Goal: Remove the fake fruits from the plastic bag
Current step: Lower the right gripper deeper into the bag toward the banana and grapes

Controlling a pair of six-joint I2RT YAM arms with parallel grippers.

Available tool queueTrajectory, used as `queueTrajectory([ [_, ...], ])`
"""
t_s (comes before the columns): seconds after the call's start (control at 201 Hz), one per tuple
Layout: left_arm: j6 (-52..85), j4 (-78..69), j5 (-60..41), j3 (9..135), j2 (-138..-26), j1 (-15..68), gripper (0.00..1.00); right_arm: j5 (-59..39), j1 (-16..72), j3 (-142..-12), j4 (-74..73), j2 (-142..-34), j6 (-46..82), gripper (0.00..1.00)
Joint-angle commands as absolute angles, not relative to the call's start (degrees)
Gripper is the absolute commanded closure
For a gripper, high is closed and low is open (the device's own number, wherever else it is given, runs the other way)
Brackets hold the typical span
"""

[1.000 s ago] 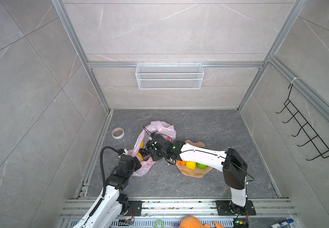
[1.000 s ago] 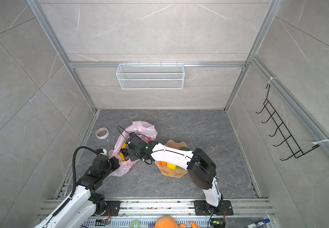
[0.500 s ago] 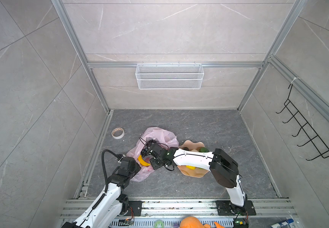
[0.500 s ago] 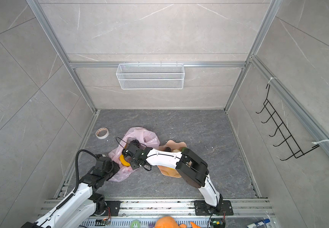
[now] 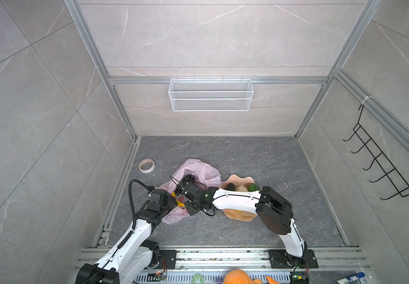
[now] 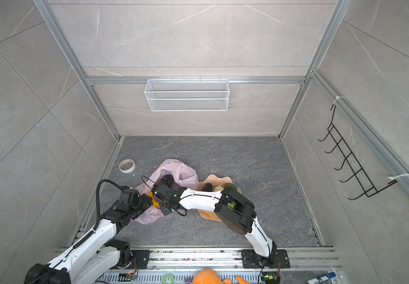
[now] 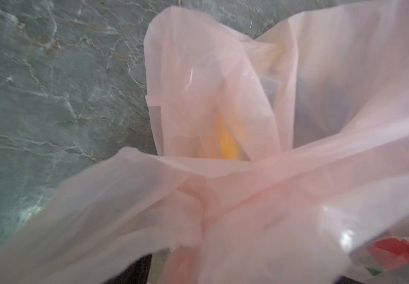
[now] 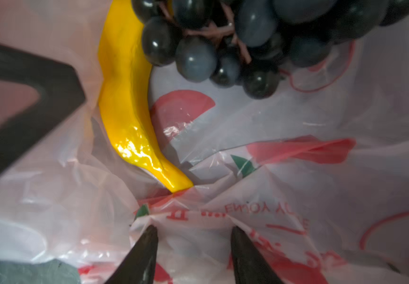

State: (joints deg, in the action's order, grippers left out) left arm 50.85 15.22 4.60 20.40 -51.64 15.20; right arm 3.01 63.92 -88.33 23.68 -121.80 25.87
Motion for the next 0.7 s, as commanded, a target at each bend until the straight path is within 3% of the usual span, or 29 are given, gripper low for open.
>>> queueTrajectory([
  [0.0, 51.6, 17.7, 6.1, 21.7, -51.5, 14.8, 0.52, 3.9, 64.3, -87.4, 23.8, -122.1, 25.1, 0.49],
  [0.11, 54.6, 19.6, 8.3, 19.2, -49.1, 14.8, 0.72, 3.8, 64.3, -88.1, 23.9, -120.1, 25.2, 0.48],
  [0.314, 58.4, 19.0, 8.6, 15.2, -47.6, 14.8, 0.9, 3.3, 64.4, -91.9, 24.7, -117.5, 27.9, 0.46],
  [0.692, 59.0, 10.5, 4.6, 12.0, -49.1, 14.3, 0.93, 1.0, 64.8, -104.6, 27.7, -127.9, 27.6, 0.47],
])
